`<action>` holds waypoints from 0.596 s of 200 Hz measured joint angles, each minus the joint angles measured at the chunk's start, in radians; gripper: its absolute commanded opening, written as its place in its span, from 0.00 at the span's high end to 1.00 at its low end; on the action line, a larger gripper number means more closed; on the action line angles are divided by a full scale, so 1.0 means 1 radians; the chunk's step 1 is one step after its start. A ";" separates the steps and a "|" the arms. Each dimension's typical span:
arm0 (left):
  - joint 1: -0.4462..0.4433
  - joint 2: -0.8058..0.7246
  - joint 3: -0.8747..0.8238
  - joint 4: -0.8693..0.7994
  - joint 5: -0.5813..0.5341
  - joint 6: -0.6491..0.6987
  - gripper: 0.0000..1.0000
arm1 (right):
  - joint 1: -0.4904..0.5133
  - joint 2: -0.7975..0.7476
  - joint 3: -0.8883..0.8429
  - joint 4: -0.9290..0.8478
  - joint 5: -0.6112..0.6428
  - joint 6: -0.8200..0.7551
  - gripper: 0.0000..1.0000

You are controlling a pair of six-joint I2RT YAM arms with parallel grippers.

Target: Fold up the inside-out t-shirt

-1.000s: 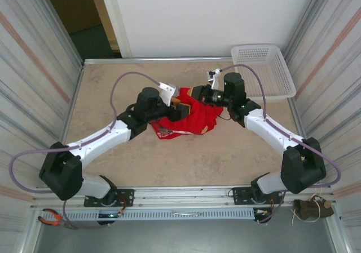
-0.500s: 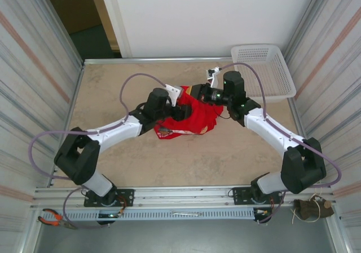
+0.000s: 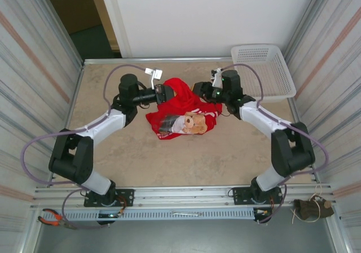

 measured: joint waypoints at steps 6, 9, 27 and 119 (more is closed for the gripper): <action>-0.001 0.007 0.001 0.037 0.037 -0.035 1.00 | 0.003 0.014 0.001 -0.018 0.014 -0.014 0.49; -0.002 0.010 0.002 0.052 0.050 -0.048 1.00 | 0.006 0.016 0.001 -0.031 0.021 -0.021 0.48; -0.003 0.032 0.003 0.124 0.119 -0.120 1.00 | 0.015 -0.001 -0.004 -0.080 0.055 -0.050 0.48; -0.003 0.049 0.020 -0.014 0.100 -0.132 1.00 | 0.290 -0.418 0.066 -0.340 0.359 -0.323 0.36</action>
